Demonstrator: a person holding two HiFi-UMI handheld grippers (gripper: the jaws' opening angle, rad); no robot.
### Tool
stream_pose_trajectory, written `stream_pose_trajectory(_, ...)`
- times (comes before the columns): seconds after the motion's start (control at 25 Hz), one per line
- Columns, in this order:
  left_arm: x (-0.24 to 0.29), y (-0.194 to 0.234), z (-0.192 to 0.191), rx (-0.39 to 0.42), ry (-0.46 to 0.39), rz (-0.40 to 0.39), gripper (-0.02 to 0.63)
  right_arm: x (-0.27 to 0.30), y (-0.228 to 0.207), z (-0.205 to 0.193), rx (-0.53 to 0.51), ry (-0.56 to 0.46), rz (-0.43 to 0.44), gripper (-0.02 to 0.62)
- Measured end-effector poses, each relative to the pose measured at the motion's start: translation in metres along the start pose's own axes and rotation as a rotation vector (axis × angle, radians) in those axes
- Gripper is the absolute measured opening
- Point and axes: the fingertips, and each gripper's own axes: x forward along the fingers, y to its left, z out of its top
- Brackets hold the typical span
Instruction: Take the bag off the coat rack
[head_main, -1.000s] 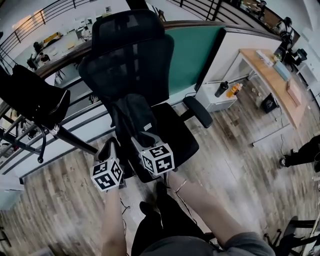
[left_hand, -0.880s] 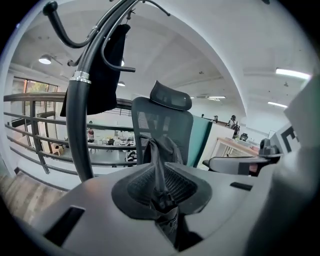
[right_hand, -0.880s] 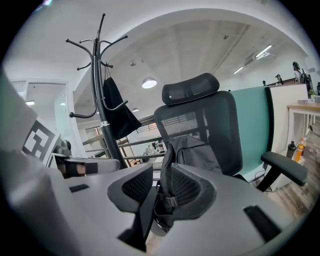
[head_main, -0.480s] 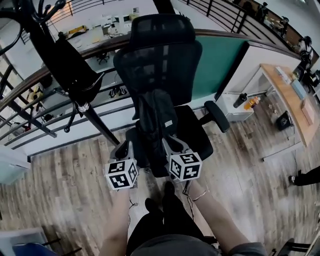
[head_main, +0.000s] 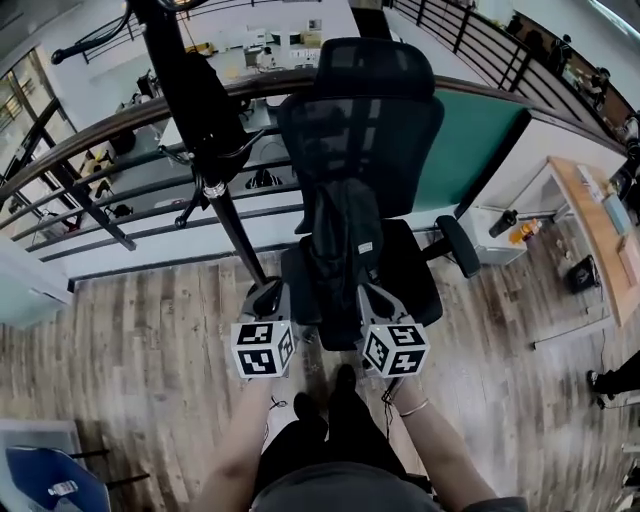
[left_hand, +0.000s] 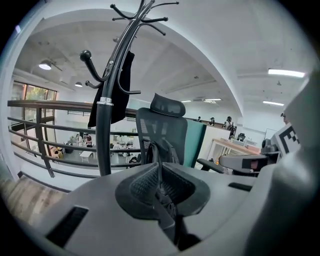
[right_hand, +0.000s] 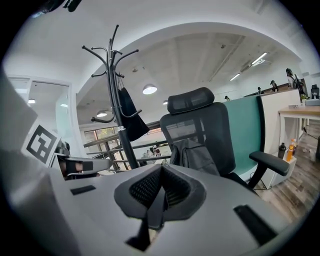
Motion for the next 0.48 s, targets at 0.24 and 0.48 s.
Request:
stream_pose_trajectory(0.24,-0.019,0.003,0.001,-0.022,-0.013,-0.001,0.037,-0.016,0.018,0.006,-0.005,-0.017,0.024,0.003)
stream_pose_trajectory(0.48,-0.031,0.002,0.006,0.005,-0.031,-0.007,0.037,-0.028,0.032,0.006,-0.016,-0.026,0.024,0.002)
